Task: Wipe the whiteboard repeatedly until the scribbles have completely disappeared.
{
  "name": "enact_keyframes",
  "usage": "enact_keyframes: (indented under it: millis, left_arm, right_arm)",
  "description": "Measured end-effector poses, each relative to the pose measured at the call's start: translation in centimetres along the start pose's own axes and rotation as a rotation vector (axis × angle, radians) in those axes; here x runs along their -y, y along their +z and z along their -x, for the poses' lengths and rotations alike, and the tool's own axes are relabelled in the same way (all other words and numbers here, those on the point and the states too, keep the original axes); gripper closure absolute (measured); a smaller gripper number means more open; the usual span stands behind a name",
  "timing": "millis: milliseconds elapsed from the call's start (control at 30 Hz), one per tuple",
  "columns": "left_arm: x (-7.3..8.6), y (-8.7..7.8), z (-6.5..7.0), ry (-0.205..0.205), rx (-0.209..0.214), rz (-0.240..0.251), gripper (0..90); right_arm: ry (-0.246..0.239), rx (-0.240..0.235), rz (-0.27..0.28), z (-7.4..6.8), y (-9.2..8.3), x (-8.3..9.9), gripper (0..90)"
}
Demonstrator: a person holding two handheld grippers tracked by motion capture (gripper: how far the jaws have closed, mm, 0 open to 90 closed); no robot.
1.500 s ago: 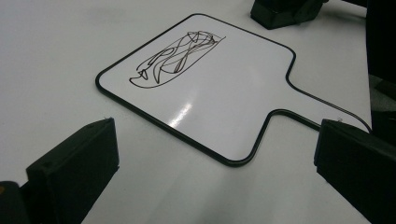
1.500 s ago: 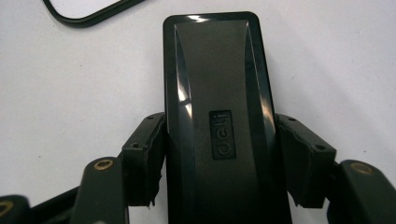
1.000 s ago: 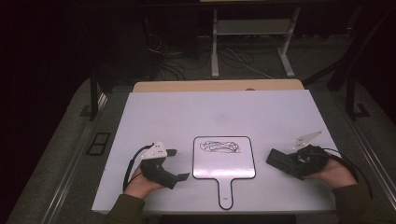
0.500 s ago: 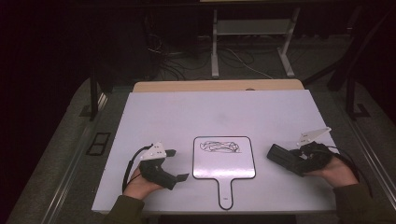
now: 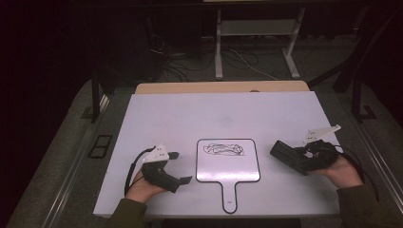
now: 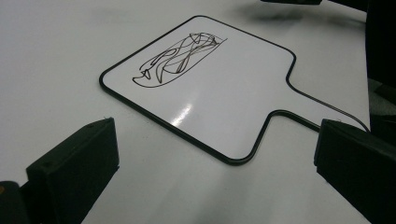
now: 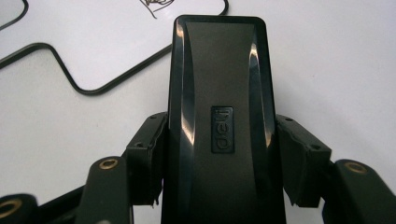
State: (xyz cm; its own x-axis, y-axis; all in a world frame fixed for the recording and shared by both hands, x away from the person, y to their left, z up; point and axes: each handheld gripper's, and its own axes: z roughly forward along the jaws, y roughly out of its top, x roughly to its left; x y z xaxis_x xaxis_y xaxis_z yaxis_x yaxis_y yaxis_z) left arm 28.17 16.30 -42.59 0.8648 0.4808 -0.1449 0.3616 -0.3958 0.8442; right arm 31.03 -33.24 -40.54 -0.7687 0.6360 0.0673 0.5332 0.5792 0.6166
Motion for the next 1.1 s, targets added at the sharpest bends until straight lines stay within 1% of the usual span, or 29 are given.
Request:
enact_keyframes:
  millis: [200, 233, 267, 367, 467, 500, 600, 800, 900, 933, 967, 1100]
  left_arm:
    - [0.0, 0.1, 0.1, 0.003, -0.007, -0.004, 0.0]
    - [-0.1, 0.0, 0.1, 0.004, -0.007, -0.007, 0.0]
    - [-0.1, 0.0, 0.1, 0.007, -0.006, -0.006, 0.0]
    - [-0.1, 0.1, 0.2, 0.005, -0.003, -0.002, 0.0]
    - [-0.1, 0.1, 0.2, 0.005, 0.000, 0.000, 0.0]
    - [-0.1, 0.1, 0.2, 0.005, 0.000, 0.000, 0.0]
    - [-0.2, 0.2, 0.3, 0.005, 0.000, 0.003, 0.0]
    - [-0.2, 0.3, 0.3, 0.008, 0.003, 0.002, 0.0]
    - [-0.2, 0.3, 0.3, 0.009, 0.005, 0.000, 0.0]
    - [-0.2, 0.3, 0.3, 0.009, 0.005, -0.001, 0.0]
    - [-0.2, 0.3, 0.3, 0.009, 0.006, -0.002, 0.0]
    - [-0.2, 0.3, 0.3, 0.009, 0.008, 0.000, 0.0]
  right_arm:
    - [0.008, 0.008, 0.003, -0.6, 0.1, -0.9, 38.8]
    - [0.006, 0.017, 0.016, -0.7, 0.1, -1.2, 38.8]
    - [0.006, 0.017, 0.016, -0.7, 0.1, -1.2, 38.8]
    - [0.015, 0.025, 0.033, -0.8, 0.1, -2.1, 38.8]
    - [0.004, 0.041, 0.037, -0.9, 0.2, -2.8, 38.7]
    - [0.004, 0.041, 0.037, -0.9, 0.2, -2.8, 38.7]
    - [0.004, 0.036, 0.035, -1.1, 0.7, -3.8, 38.8]
    - [-0.011, 0.029, 0.037, -1.4, 2.1, -5.8, 38.8]
    - [-0.013, 0.014, 0.036, -1.5, 3.0, -6.8, 38.8]
    - [-0.013, 0.014, 0.036, -1.5, 3.0, -6.8, 38.8]
    - [-0.022, 0.007, 0.028, -1.7, 3.7, -7.4, 38.8]
    - [-0.038, -0.002, 0.019, -2.1, 5.2, -8.7, 38.8]
